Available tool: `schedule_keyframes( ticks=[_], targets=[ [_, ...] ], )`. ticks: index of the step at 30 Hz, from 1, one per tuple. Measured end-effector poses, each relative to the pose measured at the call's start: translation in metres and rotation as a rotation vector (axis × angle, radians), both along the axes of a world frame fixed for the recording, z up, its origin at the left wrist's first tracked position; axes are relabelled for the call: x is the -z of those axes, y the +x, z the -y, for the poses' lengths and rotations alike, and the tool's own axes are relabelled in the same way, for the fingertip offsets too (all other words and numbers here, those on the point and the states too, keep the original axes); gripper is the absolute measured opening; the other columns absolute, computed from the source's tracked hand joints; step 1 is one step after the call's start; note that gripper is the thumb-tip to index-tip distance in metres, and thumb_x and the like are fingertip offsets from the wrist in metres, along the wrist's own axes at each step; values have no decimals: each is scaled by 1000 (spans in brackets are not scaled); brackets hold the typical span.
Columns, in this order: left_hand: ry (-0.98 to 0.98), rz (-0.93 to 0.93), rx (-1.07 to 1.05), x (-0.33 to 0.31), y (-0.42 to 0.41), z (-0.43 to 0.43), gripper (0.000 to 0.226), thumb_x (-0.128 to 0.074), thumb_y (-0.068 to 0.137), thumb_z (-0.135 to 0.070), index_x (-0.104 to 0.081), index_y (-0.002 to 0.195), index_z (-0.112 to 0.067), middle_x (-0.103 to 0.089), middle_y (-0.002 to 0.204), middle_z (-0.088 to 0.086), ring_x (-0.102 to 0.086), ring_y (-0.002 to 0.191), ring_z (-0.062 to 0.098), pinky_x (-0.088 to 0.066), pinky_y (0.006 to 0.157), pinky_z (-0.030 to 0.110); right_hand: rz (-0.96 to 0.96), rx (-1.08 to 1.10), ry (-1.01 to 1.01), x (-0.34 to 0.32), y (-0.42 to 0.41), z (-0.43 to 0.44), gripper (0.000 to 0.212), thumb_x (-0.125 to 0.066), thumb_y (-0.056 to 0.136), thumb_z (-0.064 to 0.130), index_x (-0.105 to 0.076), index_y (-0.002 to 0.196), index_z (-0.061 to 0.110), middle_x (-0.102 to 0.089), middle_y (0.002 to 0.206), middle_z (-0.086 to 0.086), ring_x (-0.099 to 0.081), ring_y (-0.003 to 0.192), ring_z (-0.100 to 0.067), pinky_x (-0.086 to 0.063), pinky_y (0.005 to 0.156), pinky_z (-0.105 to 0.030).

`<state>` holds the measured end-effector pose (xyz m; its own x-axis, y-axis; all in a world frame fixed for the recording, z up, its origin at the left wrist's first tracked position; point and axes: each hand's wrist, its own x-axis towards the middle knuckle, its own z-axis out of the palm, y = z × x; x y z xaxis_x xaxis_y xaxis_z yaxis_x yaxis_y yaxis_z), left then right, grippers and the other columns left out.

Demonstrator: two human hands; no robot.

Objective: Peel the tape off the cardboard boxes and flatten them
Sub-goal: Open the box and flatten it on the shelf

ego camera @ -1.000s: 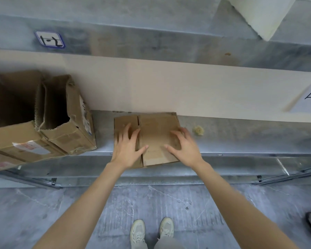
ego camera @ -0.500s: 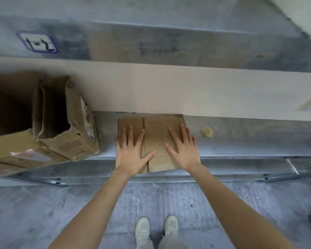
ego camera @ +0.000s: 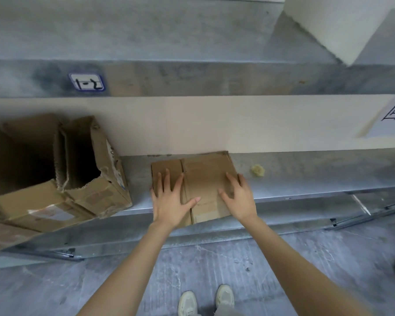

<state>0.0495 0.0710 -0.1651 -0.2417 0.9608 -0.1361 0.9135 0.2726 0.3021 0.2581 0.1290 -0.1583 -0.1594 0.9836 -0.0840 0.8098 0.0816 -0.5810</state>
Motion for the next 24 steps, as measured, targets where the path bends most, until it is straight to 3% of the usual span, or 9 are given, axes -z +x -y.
schedule_keyframes(
  ticks=[5, 8, 11, 16, 20, 24],
  targets=[
    [106, 87, -23, -8, -4, 1, 92, -58, 72, -81, -36, 150, -36, -14, 165, 1, 5, 152, 23, -14, 117, 53, -150, 41, 29, -20, 3, 7, 48, -69, 88, 27, -53, 133, 24, -36, 146, -10, -42, 131, -24, -36, 101, -26],
    [177, 129, -26, -14, -1, 5, 94, -52, 63, -86, -46, 143, -38, -23, 162, -5, -4, 151, 21, -22, 112, 52, -214, 73, 29, -31, 9, 12, 44, -70, 88, 23, -56, 130, 21, -39, 139, -11, -45, 125, -23, -28, 95, -14],
    [251, 134, -7, -24, 7, 5, 92, -47, 59, -87, -52, 137, -39, -29, 159, -8, -9, 150, 19, -25, 108, 50, -260, 117, 12, -40, 19, 14, 41, -70, 88, 23, -57, 126, 23, -47, 134, -11, -49, 123, -23, -30, 97, -18],
    [367, 159, 54, -45, 33, -8, 86, -50, 59, -85, -59, 131, -38, -38, 154, -7, -17, 148, 20, -28, 107, 54, -364, 202, 31, -63, 49, 14, 36, -72, 85, 24, -56, 118, 28, -52, 123, -2, -46, 108, -8, -31, 85, -16],
    [427, 163, 118, -66, 68, -25, 79, -57, 62, -77, -60, 129, -36, -42, 150, -8, -22, 146, 20, -31, 106, 56, -418, 262, 92, -80, 86, 11, 30, -71, 83, 20, -50, 103, 29, -57, 114, 5, -50, 111, -12, -34, 83, -25],
    [472, 173, 174, -85, 115, -38, 70, -66, 63, -65, -62, 126, -35, -44, 148, -8, -25, 142, 20, -33, 103, 54, -426, 289, 95, -95, 136, 12, 31, -70, 85, 19, -49, 105, 28, -53, 116, 3, -50, 100, -7, -33, 80, -26]
  ],
)
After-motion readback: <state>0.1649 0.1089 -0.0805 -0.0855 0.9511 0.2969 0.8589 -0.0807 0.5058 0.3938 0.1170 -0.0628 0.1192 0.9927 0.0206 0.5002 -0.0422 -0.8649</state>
